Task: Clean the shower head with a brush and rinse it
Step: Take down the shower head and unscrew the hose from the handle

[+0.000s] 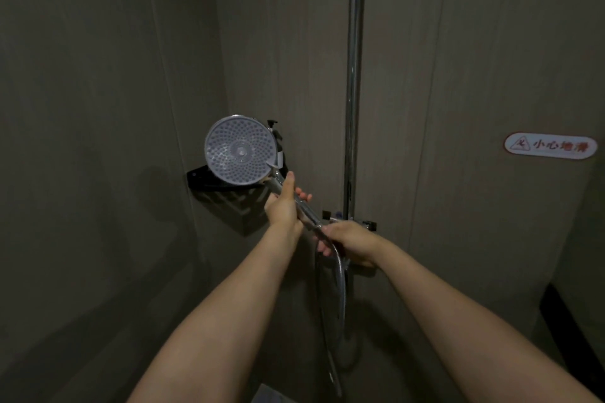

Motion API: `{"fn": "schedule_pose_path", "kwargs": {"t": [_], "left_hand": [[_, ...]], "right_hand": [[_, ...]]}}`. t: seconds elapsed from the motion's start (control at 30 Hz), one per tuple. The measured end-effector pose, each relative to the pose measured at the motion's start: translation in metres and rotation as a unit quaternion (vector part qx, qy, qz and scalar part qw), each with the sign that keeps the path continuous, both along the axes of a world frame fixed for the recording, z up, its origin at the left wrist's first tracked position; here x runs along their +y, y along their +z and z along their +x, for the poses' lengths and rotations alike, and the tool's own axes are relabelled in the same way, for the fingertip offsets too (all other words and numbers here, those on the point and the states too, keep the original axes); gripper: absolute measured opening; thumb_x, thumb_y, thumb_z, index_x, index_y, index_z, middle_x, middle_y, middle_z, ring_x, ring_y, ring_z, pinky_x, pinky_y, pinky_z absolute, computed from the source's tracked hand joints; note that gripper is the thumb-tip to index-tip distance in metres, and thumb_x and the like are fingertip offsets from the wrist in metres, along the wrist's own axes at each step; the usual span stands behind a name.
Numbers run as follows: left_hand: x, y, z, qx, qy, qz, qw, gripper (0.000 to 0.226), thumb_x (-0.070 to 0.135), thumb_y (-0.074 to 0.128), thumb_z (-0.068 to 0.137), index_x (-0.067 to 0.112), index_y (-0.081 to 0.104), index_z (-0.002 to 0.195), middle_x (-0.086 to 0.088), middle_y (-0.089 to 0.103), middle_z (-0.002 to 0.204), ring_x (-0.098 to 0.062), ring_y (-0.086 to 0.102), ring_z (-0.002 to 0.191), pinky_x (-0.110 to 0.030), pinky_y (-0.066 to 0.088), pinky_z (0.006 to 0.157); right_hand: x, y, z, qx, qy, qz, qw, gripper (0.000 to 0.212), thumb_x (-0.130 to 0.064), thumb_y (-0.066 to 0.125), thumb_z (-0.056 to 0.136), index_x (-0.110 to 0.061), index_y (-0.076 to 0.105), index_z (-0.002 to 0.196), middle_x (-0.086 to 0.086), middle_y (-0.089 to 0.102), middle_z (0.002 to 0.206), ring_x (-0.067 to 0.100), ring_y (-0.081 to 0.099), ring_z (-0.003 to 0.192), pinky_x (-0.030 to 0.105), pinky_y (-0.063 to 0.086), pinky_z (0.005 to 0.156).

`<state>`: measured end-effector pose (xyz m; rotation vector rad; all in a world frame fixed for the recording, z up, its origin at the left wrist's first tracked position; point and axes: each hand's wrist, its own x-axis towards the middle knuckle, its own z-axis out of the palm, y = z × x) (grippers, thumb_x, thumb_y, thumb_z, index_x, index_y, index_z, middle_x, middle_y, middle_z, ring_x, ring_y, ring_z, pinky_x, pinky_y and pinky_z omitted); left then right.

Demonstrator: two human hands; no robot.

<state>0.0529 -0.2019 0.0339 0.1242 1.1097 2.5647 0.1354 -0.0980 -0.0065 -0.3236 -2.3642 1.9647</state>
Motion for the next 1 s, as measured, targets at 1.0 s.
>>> {"fn": "schedule_pose_path", "kwargs": {"t": [1.0], "left_hand": [[0.003,-0.007,-0.004,-0.053,0.036,0.024,0.998,0.018,0.025,0.065,0.086,0.011,0.055,0.092,-0.001,0.052,0.069,-0.012,0.053,0.061,-0.030,0.053,0.067]], "right_hand": [[0.001,-0.008,-0.007,0.042,-0.101,0.106,0.988,0.023,-0.038,0.046,0.093,-0.018,0.057,0.096,0.004,0.061,0.096,0.022,0.057,0.093,0.048,0.043,0.100]]}}
